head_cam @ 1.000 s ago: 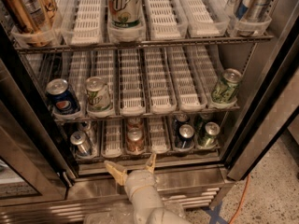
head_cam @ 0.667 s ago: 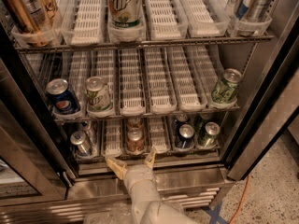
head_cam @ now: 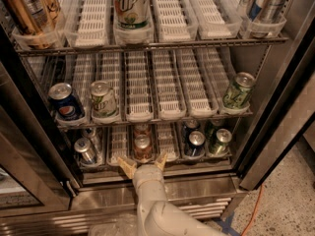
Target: Pick orange can from bottom shelf of fridge
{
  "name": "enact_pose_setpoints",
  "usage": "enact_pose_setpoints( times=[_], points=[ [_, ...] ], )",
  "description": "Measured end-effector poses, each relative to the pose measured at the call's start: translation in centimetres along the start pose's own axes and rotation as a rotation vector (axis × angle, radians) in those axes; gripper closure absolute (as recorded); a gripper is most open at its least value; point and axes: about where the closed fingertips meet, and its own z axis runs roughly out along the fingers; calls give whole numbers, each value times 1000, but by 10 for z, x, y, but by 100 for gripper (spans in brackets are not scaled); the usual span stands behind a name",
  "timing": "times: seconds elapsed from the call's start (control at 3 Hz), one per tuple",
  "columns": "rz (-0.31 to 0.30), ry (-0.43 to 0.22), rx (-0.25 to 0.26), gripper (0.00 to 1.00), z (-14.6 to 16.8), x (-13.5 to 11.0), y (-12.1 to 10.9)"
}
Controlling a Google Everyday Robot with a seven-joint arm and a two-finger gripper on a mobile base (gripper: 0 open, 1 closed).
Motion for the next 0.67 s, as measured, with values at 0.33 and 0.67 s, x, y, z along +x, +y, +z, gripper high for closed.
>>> enact_pose_setpoints(
  times=[0.33, 0.67],
  points=[
    [-25, -6, -24, 0, 20, 3, 8],
    [-22, -2, -15, 0, 23, 2, 5]
  ],
)
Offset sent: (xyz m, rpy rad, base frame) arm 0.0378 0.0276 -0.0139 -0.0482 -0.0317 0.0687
